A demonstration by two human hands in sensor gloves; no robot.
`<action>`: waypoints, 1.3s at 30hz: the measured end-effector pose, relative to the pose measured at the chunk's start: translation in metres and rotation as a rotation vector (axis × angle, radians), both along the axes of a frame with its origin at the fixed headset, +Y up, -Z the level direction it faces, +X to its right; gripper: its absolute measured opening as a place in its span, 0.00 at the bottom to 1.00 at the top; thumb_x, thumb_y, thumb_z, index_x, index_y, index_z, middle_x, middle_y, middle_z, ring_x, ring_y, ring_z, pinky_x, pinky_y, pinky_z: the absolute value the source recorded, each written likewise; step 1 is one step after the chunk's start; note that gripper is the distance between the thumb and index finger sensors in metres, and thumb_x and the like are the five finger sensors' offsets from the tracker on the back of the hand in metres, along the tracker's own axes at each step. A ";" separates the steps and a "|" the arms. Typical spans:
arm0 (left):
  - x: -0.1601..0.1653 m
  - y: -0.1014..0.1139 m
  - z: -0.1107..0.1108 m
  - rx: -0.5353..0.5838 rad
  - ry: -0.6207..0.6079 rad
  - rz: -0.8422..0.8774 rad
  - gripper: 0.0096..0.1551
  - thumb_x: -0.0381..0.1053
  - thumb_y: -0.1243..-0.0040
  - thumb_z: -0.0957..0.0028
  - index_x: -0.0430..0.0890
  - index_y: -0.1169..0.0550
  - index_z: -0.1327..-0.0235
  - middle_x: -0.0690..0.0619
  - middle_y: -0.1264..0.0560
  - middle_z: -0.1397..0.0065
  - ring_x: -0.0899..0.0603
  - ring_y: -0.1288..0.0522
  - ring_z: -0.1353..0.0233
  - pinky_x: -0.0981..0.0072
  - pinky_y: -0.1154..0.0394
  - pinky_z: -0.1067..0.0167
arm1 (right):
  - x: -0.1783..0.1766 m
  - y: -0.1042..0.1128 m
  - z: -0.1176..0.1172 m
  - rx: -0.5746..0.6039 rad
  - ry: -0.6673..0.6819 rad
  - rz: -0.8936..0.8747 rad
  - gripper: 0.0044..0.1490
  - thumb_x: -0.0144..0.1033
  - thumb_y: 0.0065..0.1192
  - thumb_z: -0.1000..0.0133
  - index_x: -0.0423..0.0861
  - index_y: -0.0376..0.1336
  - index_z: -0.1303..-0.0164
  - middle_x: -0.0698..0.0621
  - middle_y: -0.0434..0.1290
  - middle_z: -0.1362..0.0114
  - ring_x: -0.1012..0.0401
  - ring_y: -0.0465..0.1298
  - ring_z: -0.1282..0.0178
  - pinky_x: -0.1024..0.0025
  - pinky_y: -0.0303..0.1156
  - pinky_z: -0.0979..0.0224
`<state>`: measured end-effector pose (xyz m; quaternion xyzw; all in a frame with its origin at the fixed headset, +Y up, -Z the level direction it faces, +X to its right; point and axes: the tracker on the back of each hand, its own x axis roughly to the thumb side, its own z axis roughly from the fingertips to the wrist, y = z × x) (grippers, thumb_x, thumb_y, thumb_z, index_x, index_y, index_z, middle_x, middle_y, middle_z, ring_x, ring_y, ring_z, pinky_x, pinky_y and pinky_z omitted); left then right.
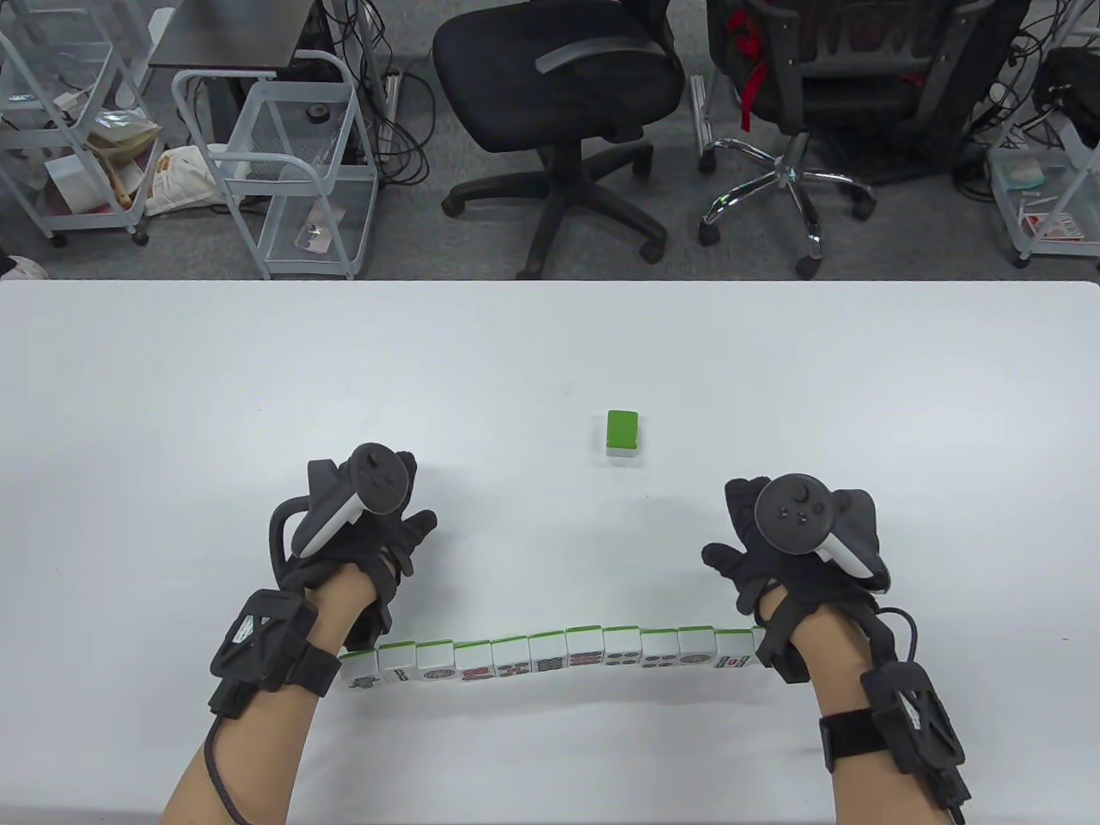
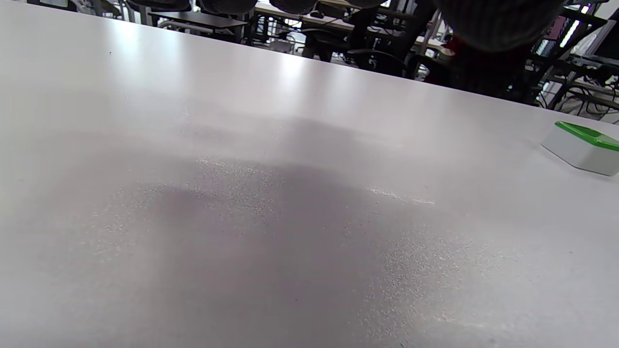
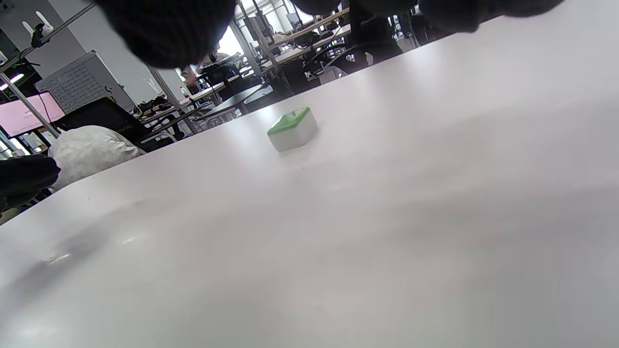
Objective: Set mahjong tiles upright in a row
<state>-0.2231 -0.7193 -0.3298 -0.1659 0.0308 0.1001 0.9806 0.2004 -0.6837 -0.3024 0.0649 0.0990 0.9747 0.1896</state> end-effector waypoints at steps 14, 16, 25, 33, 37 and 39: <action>-0.008 0.005 0.001 0.014 0.005 0.049 0.48 0.70 0.47 0.66 0.62 0.48 0.31 0.55 0.52 0.17 0.37 0.49 0.17 0.39 0.43 0.24 | -0.123 -0.026 -0.129 -0.049 0.068 0.478 0.61 0.50 0.71 0.62 0.42 0.41 0.29 0.36 0.43 0.21 0.32 0.57 0.25 0.34 0.60 0.32; -0.007 0.005 0.001 0.010 0.002 0.044 0.48 0.70 0.47 0.66 0.62 0.48 0.31 0.54 0.52 0.17 0.37 0.49 0.17 0.39 0.43 0.24 | -0.130 -0.040 -0.141 -0.081 0.081 0.519 0.61 0.50 0.71 0.62 0.43 0.40 0.29 0.37 0.43 0.21 0.33 0.57 0.25 0.35 0.60 0.31; -0.003 0.007 0.001 0.021 -0.020 0.032 0.48 0.70 0.47 0.66 0.62 0.49 0.30 0.54 0.52 0.17 0.37 0.50 0.16 0.39 0.43 0.24 | -0.140 -0.066 -0.168 -0.004 0.129 0.622 0.51 0.45 0.75 0.63 0.46 0.53 0.32 0.43 0.64 0.26 0.45 0.80 0.39 0.47 0.76 0.40; -0.008 0.005 0.002 0.007 -0.013 0.032 0.48 0.70 0.48 0.66 0.62 0.49 0.30 0.54 0.52 0.17 0.37 0.50 0.17 0.39 0.43 0.24 | -0.114 -0.049 -0.138 -0.087 0.292 0.505 0.53 0.42 0.76 0.68 0.38 0.57 0.34 0.37 0.67 0.31 0.49 0.83 0.45 0.49 0.77 0.41; -0.009 0.005 0.003 0.006 -0.015 0.028 0.48 0.70 0.48 0.66 0.62 0.48 0.31 0.54 0.52 0.17 0.37 0.50 0.17 0.40 0.43 0.24 | -0.066 -0.035 -0.104 -0.135 0.268 0.372 0.53 0.39 0.76 0.68 0.37 0.56 0.33 0.35 0.66 0.30 0.46 0.82 0.44 0.48 0.77 0.41; -0.009 0.004 0.003 0.005 -0.017 0.029 0.48 0.70 0.47 0.66 0.62 0.48 0.30 0.54 0.52 0.17 0.37 0.50 0.17 0.40 0.43 0.24 | -0.043 -0.032 -0.090 -0.159 0.247 0.367 0.53 0.39 0.76 0.68 0.37 0.57 0.33 0.34 0.66 0.30 0.46 0.82 0.45 0.48 0.77 0.41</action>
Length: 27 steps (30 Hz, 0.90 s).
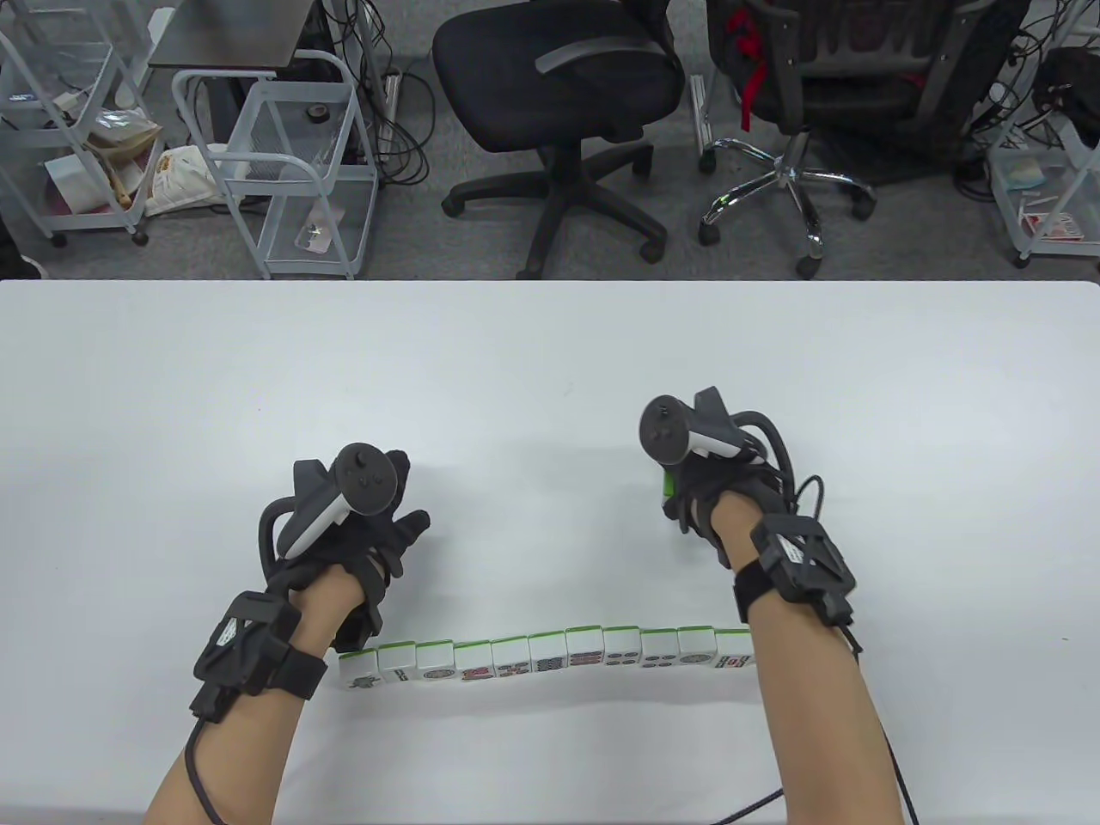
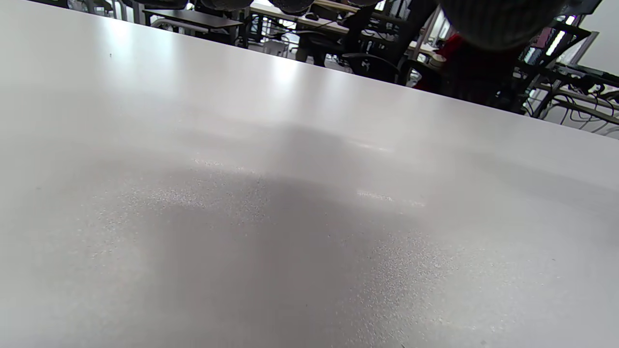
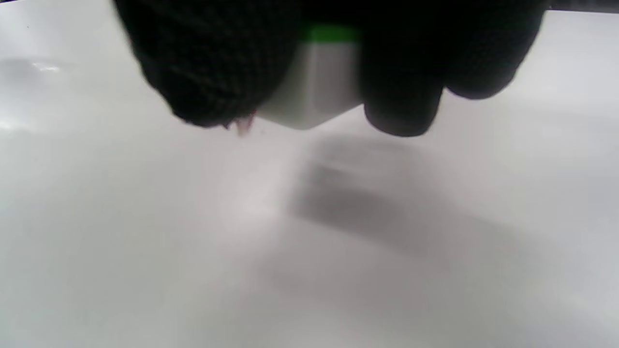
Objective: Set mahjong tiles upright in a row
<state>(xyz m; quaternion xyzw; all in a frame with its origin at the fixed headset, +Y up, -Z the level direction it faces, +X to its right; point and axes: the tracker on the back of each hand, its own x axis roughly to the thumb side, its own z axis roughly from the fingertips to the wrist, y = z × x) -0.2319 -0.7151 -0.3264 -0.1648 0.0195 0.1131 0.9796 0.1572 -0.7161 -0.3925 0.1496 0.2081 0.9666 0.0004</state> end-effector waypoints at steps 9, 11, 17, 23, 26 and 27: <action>0.000 -0.001 0.003 -0.008 -0.009 -0.006 0.48 0.70 0.48 0.66 0.61 0.48 0.30 0.54 0.52 0.17 0.37 0.50 0.17 0.40 0.43 0.25 | 0.079 0.009 0.043 -0.073 -0.124 -0.044 0.52 0.38 0.76 0.68 0.36 0.57 0.33 0.32 0.65 0.30 0.45 0.81 0.45 0.48 0.76 0.40; 0.000 -0.002 0.003 -0.012 -0.007 -0.005 0.48 0.70 0.47 0.66 0.61 0.48 0.30 0.54 0.52 0.17 0.37 0.50 0.17 0.40 0.44 0.25 | 0.087 0.009 0.053 -0.094 -0.124 -0.025 0.52 0.38 0.76 0.68 0.36 0.58 0.33 0.33 0.65 0.30 0.45 0.81 0.45 0.48 0.76 0.40; 0.000 -0.002 0.005 -0.018 -0.009 -0.007 0.48 0.70 0.48 0.66 0.61 0.48 0.30 0.54 0.52 0.18 0.37 0.51 0.17 0.40 0.44 0.24 | 0.109 -0.001 0.079 -0.213 -0.150 0.026 0.52 0.38 0.76 0.68 0.36 0.58 0.33 0.32 0.65 0.30 0.45 0.81 0.44 0.48 0.76 0.40; 0.001 -0.002 0.007 -0.023 -0.011 -0.012 0.48 0.70 0.48 0.66 0.61 0.48 0.31 0.54 0.53 0.18 0.37 0.51 0.17 0.40 0.44 0.24 | 0.120 -0.012 0.098 -0.431 -0.188 -0.092 0.52 0.37 0.76 0.66 0.35 0.58 0.33 0.31 0.65 0.30 0.44 0.82 0.45 0.47 0.76 0.41; 0.000 -0.003 0.008 -0.028 -0.012 -0.016 0.48 0.70 0.48 0.66 0.61 0.48 0.30 0.54 0.53 0.18 0.37 0.51 0.17 0.40 0.44 0.24 | 0.123 -0.019 0.105 -0.520 -0.199 -0.144 0.51 0.37 0.76 0.66 0.34 0.58 0.34 0.31 0.65 0.30 0.44 0.82 0.45 0.47 0.77 0.41; 0.000 -0.003 0.008 -0.029 -0.011 -0.018 0.48 0.70 0.48 0.66 0.61 0.48 0.30 0.54 0.53 0.18 0.37 0.51 0.17 0.40 0.44 0.24 | 0.123 -0.021 0.106 -0.533 -0.202 -0.165 0.51 0.36 0.76 0.66 0.34 0.58 0.34 0.31 0.65 0.31 0.43 0.82 0.45 0.47 0.77 0.41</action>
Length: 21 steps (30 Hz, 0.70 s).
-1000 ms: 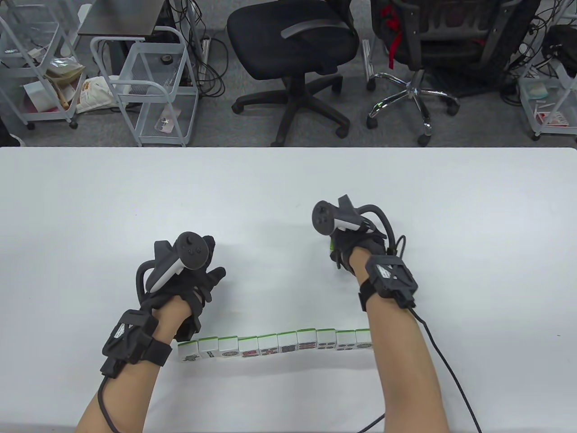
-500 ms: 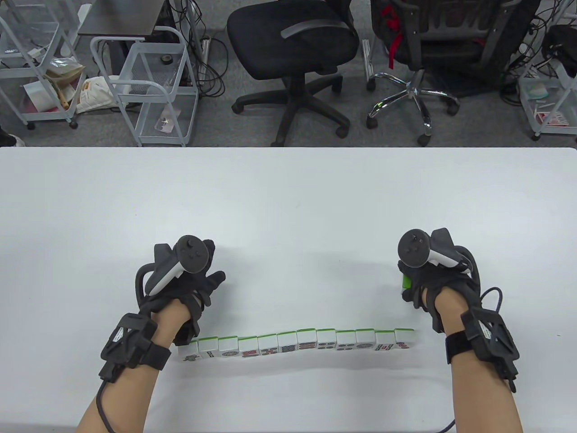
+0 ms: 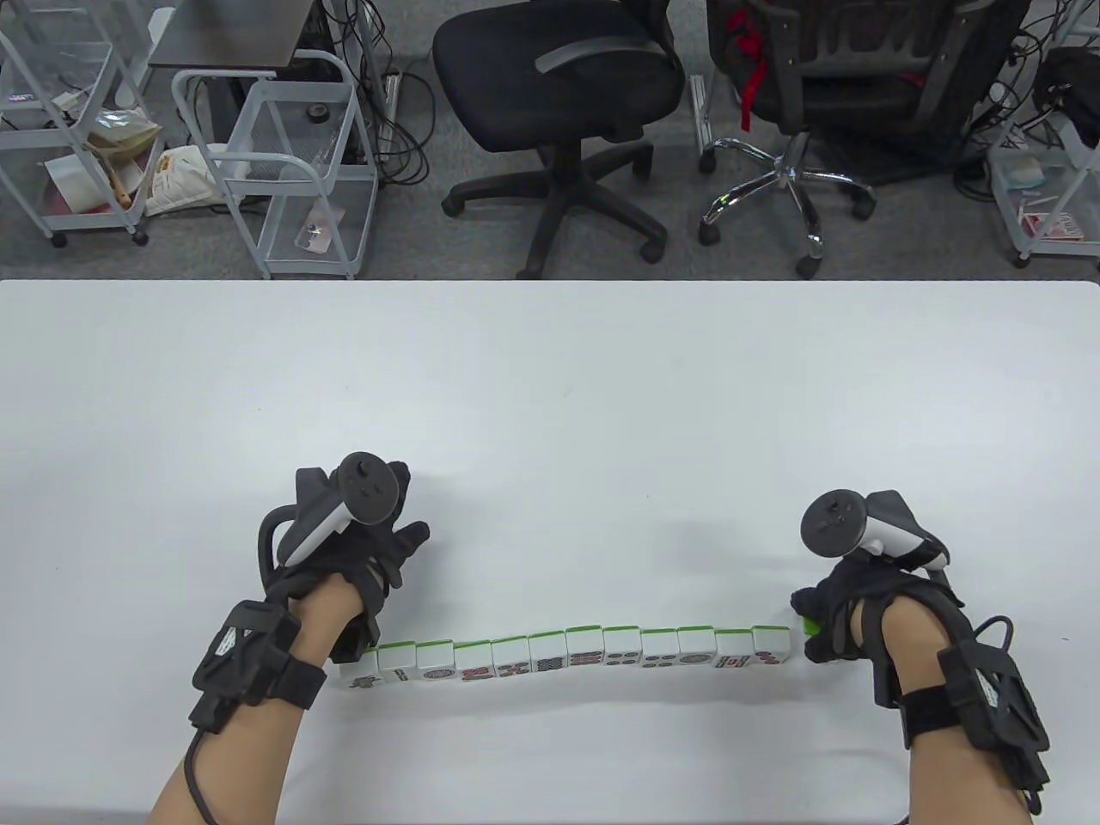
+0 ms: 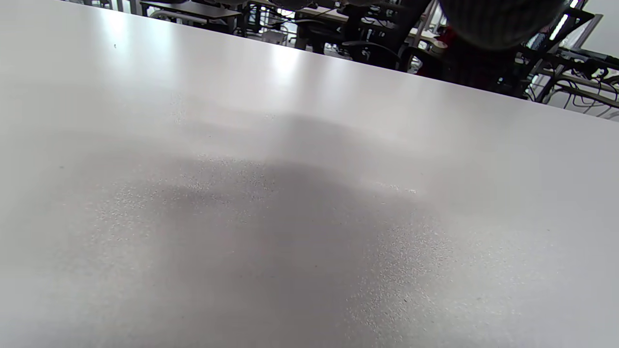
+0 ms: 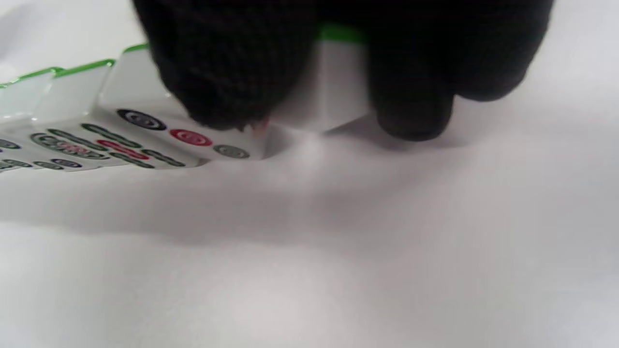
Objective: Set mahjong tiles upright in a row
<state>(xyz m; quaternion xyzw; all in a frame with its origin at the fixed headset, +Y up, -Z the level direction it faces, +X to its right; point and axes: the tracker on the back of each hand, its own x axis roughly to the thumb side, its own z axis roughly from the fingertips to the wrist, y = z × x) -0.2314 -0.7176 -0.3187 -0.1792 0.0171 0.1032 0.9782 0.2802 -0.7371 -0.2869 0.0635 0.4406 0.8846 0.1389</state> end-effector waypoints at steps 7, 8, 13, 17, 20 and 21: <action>-0.001 0.000 0.001 -0.008 0.001 -0.006 0.48 0.70 0.48 0.66 0.61 0.48 0.30 0.54 0.53 0.18 0.37 0.51 0.17 0.40 0.44 0.24 | 0.004 -0.002 -0.003 0.005 -0.043 -0.102 0.45 0.36 0.76 0.66 0.37 0.64 0.39 0.30 0.67 0.34 0.44 0.84 0.47 0.49 0.79 0.43; -0.001 0.000 0.002 -0.008 0.002 -0.007 0.48 0.70 0.48 0.66 0.62 0.48 0.31 0.54 0.53 0.18 0.37 0.51 0.17 0.40 0.44 0.24 | 0.006 -0.002 -0.005 0.014 -0.048 -0.117 0.43 0.36 0.77 0.67 0.38 0.66 0.40 0.31 0.68 0.34 0.44 0.85 0.47 0.50 0.80 0.44; -0.001 -0.001 0.002 -0.024 0.000 -0.015 0.48 0.70 0.48 0.66 0.61 0.48 0.30 0.54 0.53 0.18 0.37 0.52 0.17 0.40 0.44 0.24 | 0.017 -0.006 -0.009 0.037 -0.110 -0.215 0.36 0.37 0.77 0.67 0.45 0.72 0.46 0.36 0.73 0.35 0.45 0.87 0.51 0.51 0.82 0.47; -0.001 -0.002 0.003 -0.030 -0.003 -0.021 0.48 0.70 0.48 0.66 0.62 0.48 0.31 0.54 0.53 0.18 0.37 0.52 0.17 0.40 0.45 0.24 | 0.021 -0.010 -0.014 0.030 -0.143 -0.246 0.33 0.38 0.77 0.67 0.47 0.74 0.48 0.42 0.76 0.36 0.46 0.86 0.53 0.51 0.80 0.48; -0.002 -0.002 0.003 -0.034 -0.003 -0.022 0.48 0.70 0.48 0.66 0.62 0.48 0.30 0.54 0.53 0.17 0.37 0.52 0.17 0.40 0.45 0.24 | 0.024 -0.011 -0.015 0.032 -0.159 -0.264 0.33 0.39 0.79 0.67 0.48 0.75 0.49 0.43 0.77 0.37 0.46 0.85 0.52 0.50 0.79 0.47; -0.002 -0.002 0.003 -0.035 -0.003 -0.023 0.48 0.70 0.48 0.66 0.62 0.48 0.31 0.54 0.53 0.18 0.37 0.52 0.17 0.40 0.45 0.24 | 0.025 -0.012 -0.015 0.037 -0.162 -0.270 0.33 0.39 0.79 0.68 0.47 0.75 0.49 0.43 0.77 0.37 0.46 0.84 0.51 0.49 0.78 0.47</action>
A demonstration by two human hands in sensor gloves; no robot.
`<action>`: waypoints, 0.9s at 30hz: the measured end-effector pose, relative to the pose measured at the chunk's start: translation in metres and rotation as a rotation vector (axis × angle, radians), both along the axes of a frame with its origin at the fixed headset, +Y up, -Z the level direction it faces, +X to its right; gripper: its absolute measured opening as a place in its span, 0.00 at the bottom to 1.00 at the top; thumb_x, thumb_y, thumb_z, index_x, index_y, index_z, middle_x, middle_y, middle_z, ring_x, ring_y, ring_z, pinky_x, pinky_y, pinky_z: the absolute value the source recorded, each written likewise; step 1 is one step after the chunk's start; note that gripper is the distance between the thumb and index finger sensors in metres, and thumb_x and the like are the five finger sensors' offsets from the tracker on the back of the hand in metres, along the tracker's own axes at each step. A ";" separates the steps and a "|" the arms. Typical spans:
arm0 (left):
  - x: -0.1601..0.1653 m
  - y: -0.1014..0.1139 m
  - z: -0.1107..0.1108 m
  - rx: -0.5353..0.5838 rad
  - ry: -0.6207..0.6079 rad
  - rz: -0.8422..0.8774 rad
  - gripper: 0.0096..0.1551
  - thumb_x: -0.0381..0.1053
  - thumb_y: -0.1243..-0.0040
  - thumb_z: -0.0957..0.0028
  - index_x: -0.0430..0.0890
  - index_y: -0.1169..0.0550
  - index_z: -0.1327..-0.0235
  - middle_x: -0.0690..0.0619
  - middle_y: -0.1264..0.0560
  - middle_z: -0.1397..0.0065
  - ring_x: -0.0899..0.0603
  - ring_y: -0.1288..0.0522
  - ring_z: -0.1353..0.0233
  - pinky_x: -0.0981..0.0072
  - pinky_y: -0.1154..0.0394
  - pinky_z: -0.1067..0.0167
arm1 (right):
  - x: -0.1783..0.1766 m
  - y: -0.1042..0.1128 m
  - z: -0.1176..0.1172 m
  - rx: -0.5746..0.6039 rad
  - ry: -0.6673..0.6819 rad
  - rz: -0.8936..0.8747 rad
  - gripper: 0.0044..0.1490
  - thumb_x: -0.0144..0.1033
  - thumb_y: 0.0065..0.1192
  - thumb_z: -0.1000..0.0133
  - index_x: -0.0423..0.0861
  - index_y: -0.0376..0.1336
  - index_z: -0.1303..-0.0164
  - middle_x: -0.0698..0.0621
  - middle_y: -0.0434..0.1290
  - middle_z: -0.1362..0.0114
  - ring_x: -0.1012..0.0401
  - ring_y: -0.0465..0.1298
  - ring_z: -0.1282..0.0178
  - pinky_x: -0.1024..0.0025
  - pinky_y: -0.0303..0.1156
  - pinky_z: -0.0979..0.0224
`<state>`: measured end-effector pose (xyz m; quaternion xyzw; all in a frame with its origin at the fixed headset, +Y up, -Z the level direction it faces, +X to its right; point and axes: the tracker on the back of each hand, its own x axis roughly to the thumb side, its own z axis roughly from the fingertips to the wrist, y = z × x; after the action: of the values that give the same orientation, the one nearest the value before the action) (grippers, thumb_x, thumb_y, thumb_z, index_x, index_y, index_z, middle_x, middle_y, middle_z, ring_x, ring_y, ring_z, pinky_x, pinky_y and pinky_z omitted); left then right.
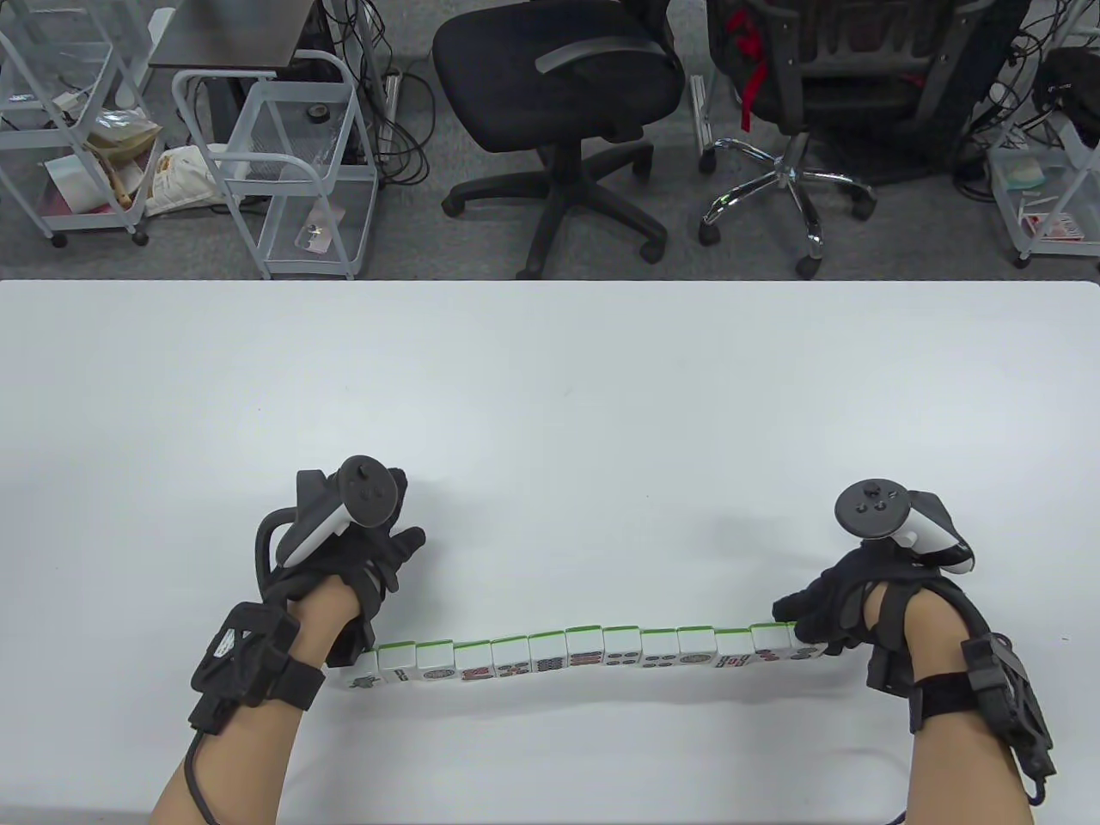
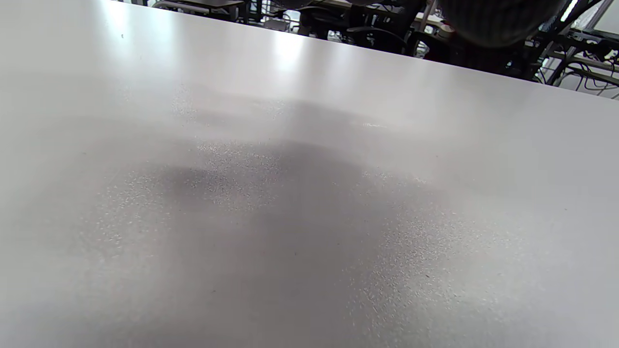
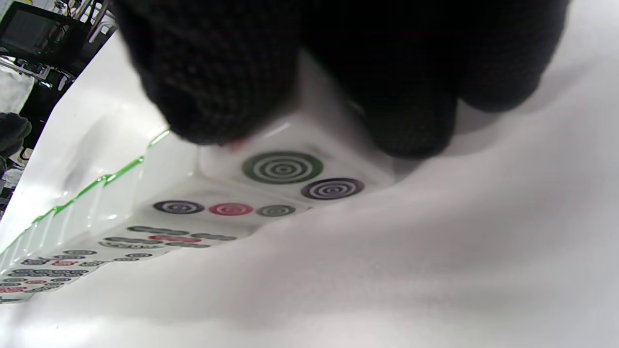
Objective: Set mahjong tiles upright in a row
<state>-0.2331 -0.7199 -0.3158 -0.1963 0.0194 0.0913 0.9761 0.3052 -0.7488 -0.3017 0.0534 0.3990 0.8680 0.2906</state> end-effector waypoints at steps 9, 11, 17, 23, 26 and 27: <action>0.000 0.009 0.000 0.030 -0.002 0.031 0.48 0.70 0.48 0.66 0.62 0.49 0.30 0.55 0.53 0.17 0.37 0.52 0.17 0.40 0.45 0.24 | -0.011 0.054 0.001 0.336 -0.038 0.160 0.53 0.55 0.74 0.65 0.39 0.61 0.34 0.34 0.65 0.28 0.39 0.76 0.41 0.51 0.75 0.47; 0.001 0.015 -0.002 0.053 0.000 0.078 0.48 0.70 0.48 0.66 0.62 0.49 0.31 0.55 0.53 0.17 0.37 0.53 0.17 0.40 0.46 0.24 | -0.034 0.072 -0.001 0.476 -0.036 0.226 0.50 0.54 0.69 0.62 0.39 0.60 0.33 0.33 0.63 0.27 0.35 0.72 0.37 0.45 0.72 0.43; 0.008 0.034 -0.008 0.089 0.015 0.126 0.49 0.71 0.49 0.66 0.64 0.51 0.31 0.57 0.54 0.17 0.36 0.54 0.16 0.37 0.48 0.23 | -0.099 0.106 -0.015 0.624 0.030 0.214 0.50 0.54 0.62 0.58 0.41 0.53 0.30 0.34 0.54 0.22 0.30 0.59 0.27 0.34 0.62 0.34; 0.003 0.053 -0.010 0.132 0.072 0.281 0.51 0.74 0.51 0.67 0.65 0.56 0.31 0.57 0.58 0.17 0.33 0.59 0.16 0.33 0.51 0.24 | -0.138 0.100 -0.031 0.638 -0.014 0.126 0.56 0.56 0.58 0.58 0.41 0.42 0.27 0.34 0.43 0.21 0.29 0.48 0.24 0.30 0.54 0.31; -0.004 0.049 -0.008 0.136 0.091 0.354 0.52 0.75 0.52 0.67 0.65 0.57 0.31 0.57 0.59 0.17 0.34 0.60 0.16 0.32 0.53 0.24 | -0.143 0.084 -0.034 0.617 -0.088 0.029 0.58 0.57 0.57 0.58 0.41 0.40 0.28 0.32 0.40 0.22 0.27 0.45 0.25 0.28 0.51 0.32; -0.007 0.045 -0.007 0.131 0.098 0.368 0.52 0.75 0.52 0.67 0.65 0.57 0.31 0.57 0.60 0.17 0.34 0.61 0.16 0.33 0.53 0.24 | -0.144 0.078 -0.034 0.609 -0.096 0.018 0.58 0.58 0.57 0.58 0.40 0.39 0.28 0.32 0.39 0.22 0.27 0.45 0.25 0.28 0.50 0.32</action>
<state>-0.2401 -0.6746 -0.3226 -0.1279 0.0245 0.2786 0.9515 0.1612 -0.6703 -0.3354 0.0936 0.1067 0.9517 0.2721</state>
